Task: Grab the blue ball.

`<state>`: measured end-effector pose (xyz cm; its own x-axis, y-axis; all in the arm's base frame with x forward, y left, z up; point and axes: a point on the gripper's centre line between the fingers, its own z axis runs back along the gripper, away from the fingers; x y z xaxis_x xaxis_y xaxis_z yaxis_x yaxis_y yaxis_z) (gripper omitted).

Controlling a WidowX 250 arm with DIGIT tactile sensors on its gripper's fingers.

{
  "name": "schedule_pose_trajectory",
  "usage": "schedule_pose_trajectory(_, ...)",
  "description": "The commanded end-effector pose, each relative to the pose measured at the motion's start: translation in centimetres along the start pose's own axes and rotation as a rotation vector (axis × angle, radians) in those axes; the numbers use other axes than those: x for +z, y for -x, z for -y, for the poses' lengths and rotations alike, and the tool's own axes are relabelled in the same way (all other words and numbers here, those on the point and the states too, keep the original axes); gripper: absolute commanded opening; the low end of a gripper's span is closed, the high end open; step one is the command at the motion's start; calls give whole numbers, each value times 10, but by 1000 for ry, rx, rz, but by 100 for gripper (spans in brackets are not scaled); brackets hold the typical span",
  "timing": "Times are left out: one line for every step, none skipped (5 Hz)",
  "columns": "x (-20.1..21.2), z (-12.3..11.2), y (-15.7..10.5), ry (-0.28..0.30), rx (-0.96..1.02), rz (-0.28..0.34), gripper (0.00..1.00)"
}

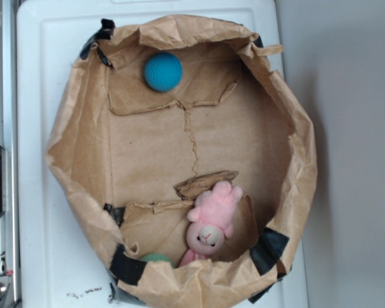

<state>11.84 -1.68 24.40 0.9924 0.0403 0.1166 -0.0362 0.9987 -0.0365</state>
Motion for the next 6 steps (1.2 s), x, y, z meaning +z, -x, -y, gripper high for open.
schedule_pose_trajectory(0,0,0,0,0,0,100)
schedule_pose_trajectory(-15,-3,-17,-8,36,2,100)
schedule_pose_trajectory(-39,-9,-50,-35,125,16,100)
schedule_pose_trajectory(-72,-30,-94,-67,347,42,100)
schedule_pose_trajectory(-105,-46,-135,-94,549,38,100)
schedule_pose_trajectory(-126,-51,-176,-173,741,-44,100)
